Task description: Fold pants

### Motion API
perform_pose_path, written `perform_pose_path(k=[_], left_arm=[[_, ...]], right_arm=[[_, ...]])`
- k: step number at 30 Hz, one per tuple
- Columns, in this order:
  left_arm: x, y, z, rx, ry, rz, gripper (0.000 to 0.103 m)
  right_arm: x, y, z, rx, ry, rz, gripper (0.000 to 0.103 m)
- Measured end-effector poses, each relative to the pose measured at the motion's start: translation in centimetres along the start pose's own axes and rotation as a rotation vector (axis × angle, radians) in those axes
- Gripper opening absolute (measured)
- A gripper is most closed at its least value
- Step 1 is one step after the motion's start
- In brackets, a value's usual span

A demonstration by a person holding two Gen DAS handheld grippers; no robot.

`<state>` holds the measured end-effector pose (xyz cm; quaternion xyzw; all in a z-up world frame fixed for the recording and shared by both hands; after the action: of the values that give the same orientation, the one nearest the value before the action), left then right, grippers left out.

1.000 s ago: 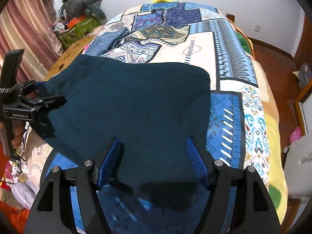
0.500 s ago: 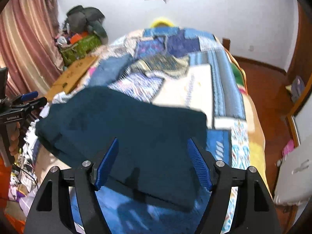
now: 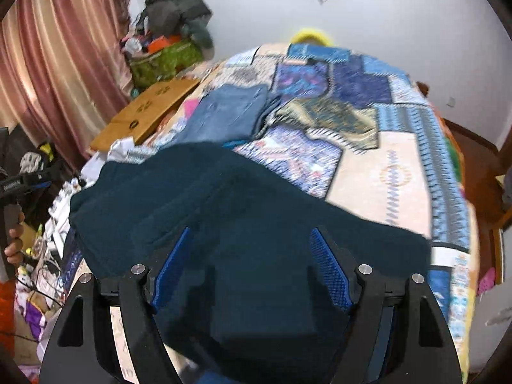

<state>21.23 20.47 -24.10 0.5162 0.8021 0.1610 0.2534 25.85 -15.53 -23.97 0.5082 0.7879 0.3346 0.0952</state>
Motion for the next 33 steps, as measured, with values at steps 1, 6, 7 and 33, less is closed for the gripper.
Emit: perform_pose_path(k=[1, 6, 7, 33], left_arm=[[1.1, -0.4, 0.5, 0.024, -0.01, -0.036, 0.103], [3.8, -2.9, 2.7, 0.134, -0.063, -0.142, 0.103], [4.2, -3.5, 3.1, 0.155, -0.068, -0.163, 0.103], [3.8, -3.4, 10.2, 0.276, -0.189, -0.315, 0.049]], right_arm=[[0.4, -0.2, 0.5, 0.011, 0.004, -0.004, 0.073], [1.6, -1.6, 2.3, 0.079, -0.001, -0.031, 0.073], [1.6, -1.8, 2.3, 0.078, -0.004, -0.028, 0.075], [1.3, -2.5, 2.5, 0.089, 0.022, 0.029, 0.082]])
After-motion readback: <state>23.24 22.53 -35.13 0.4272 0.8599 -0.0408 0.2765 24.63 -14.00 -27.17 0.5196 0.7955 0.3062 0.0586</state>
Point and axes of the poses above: each gripper's, at about its wrist camera, not at the fingertips, and z roughly the way its jaws point, x to its left, y to its top, the point moved 7 cm from there along z, roughly the way its jaws point, and after that the axes turned 3 degrees about y, right-handed, at the moved point
